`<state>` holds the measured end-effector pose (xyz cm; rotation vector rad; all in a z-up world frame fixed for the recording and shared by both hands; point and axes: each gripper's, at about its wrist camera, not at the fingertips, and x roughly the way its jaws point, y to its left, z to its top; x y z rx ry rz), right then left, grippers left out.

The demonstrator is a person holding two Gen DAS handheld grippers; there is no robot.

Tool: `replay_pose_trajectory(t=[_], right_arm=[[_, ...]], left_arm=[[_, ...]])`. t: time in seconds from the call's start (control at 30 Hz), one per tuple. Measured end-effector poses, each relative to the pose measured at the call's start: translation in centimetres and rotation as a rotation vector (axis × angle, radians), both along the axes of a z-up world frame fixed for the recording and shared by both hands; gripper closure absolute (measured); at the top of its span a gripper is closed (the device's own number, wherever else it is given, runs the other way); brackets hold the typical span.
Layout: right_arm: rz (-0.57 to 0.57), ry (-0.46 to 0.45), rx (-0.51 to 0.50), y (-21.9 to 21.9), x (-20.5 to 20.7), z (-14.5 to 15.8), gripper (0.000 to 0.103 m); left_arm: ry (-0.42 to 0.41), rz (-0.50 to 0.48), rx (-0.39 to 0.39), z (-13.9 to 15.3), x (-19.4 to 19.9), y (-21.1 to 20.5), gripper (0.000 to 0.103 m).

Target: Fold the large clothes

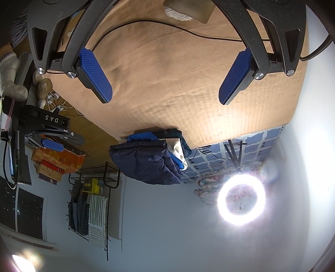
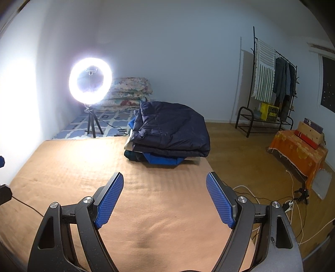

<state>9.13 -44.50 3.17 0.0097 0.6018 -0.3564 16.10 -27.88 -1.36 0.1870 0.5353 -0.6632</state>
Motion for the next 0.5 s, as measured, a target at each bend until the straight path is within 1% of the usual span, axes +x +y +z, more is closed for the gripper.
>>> replay_pose_trajectory(t=[0.5], right_arm=[[-0.004,-0.001,0.023,-0.34,0.06,-0.05,0.022]], left_arm=[[-0.005,0.003,0.002,0.13,-0.28,0.25,0.0]])
